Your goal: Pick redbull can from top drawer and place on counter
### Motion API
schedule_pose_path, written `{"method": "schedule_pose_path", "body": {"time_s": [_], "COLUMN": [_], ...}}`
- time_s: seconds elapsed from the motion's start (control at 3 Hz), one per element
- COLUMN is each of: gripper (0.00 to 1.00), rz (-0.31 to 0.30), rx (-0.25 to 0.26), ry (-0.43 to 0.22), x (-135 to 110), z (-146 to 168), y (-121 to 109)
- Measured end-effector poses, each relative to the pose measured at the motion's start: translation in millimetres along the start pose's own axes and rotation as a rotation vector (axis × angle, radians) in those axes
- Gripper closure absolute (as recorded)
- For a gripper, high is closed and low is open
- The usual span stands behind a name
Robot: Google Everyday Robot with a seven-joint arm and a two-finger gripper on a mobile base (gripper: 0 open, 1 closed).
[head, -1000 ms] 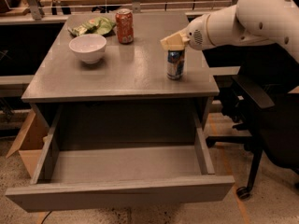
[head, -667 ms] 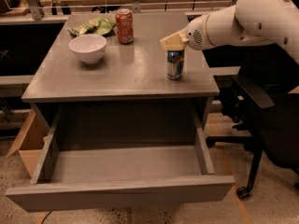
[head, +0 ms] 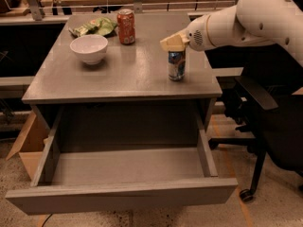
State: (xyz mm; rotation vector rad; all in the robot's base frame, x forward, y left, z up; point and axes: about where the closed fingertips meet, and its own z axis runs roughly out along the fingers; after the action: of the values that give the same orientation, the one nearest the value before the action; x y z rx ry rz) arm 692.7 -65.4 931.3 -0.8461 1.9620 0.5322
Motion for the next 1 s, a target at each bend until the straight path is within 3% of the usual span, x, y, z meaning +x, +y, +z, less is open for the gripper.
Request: {"method": "schedule_pose_path", "body": {"time_s": [0.33,0.67,1.0], "gripper": [0.13,0.0,0.0], "rz": [-0.001,-0.002,-0.024], "rx": [-0.004,-0.007,0.019], "ry": [0.001,0.002,0.012], "x": [-0.1,-0.3,-4.9], "z": [1.8,3.5,-5.4], "y": [1.6,3.2,2.7]}}
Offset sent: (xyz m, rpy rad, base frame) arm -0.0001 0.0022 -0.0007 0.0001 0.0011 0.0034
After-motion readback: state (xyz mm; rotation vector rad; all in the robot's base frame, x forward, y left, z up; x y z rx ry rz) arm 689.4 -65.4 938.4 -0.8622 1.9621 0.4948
